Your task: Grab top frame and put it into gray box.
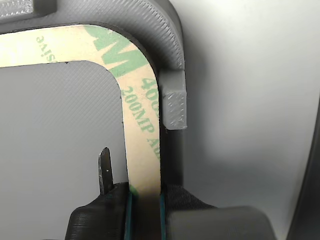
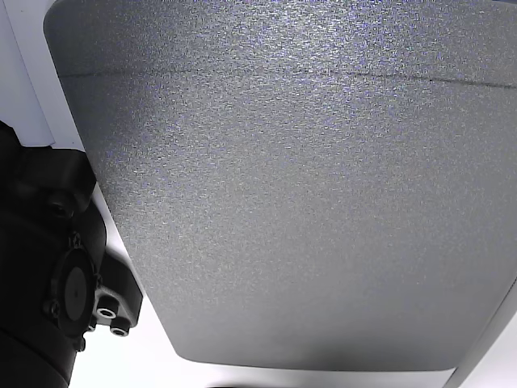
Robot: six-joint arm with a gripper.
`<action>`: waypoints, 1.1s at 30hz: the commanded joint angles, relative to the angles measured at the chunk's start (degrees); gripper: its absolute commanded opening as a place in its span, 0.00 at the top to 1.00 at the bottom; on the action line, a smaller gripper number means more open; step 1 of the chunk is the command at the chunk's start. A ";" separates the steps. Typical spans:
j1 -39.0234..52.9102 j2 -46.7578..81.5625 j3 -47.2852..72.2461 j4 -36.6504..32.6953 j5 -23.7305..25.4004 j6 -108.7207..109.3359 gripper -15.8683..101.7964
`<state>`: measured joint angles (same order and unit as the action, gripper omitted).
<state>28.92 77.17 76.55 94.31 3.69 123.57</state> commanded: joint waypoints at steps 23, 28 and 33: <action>-0.79 -0.18 -2.46 0.70 0.00 -0.62 0.97; -0.97 -0.26 -2.55 0.70 0.18 -0.44 0.97; -1.14 -0.18 -2.29 0.70 -0.09 -0.79 0.97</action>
<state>28.65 75.76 75.67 94.31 3.87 122.96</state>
